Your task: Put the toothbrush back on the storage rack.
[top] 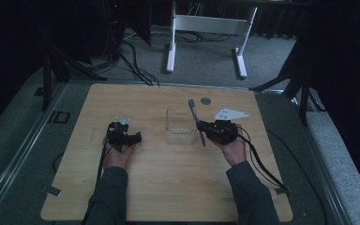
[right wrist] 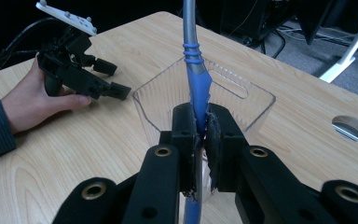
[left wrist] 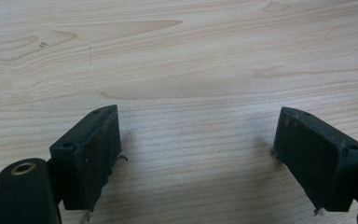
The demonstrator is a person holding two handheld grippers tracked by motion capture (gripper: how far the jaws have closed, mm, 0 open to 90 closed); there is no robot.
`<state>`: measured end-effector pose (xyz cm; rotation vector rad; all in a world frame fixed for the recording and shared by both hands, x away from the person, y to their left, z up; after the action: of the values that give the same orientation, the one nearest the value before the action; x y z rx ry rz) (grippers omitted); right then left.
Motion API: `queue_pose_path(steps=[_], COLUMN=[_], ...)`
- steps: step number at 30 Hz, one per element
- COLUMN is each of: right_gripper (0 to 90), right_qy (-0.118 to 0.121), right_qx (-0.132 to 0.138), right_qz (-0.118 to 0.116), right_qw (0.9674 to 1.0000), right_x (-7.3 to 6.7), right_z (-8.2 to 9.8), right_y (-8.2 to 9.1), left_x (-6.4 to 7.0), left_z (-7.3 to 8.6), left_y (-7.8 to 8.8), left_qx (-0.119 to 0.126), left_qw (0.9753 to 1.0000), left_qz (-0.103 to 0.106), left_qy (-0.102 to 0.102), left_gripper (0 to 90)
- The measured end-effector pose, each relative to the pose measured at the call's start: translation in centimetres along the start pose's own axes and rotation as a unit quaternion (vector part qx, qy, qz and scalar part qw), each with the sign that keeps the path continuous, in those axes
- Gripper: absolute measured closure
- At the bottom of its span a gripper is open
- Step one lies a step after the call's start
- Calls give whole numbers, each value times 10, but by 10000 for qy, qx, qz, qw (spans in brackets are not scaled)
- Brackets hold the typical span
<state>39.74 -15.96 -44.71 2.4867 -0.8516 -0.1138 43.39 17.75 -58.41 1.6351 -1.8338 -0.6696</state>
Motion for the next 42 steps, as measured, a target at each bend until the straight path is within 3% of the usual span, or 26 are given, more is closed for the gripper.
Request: queue_pose_path(steps=[21, 30, 42], right_gripper=[822, 822, 821], right_qy=[-534, -497, -670], right_qx=[459, 453, 637], right_qz=[-285, -317, -375], right_qw=[9971, 9972, 9950], right_x=[8, 6, 9], right_z=[-7, -13, -20], right_y=[0, -4, -5], left_x=[0, 0, 0], left_z=[0, 0, 0], left_y=[0, 0, 0], left_qx=[7, 1, 6], left_qw=[10000, 10000, 10000], left_qz=[-3, 0, 0], left_qy=[3, 2, 8], left_gripper=[150, 150, 150])
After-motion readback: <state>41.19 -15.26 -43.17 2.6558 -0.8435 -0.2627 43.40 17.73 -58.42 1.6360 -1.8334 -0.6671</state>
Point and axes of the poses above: each handheld gripper's, and its own axes: y roughly backward along the jaws, z roughly out of its underside, x roughly to its right, the point moved 3 cm from there along -y, roughly forward along the jaws, and after that the axes turned 7 degrees about y, right-handed, at the moved point
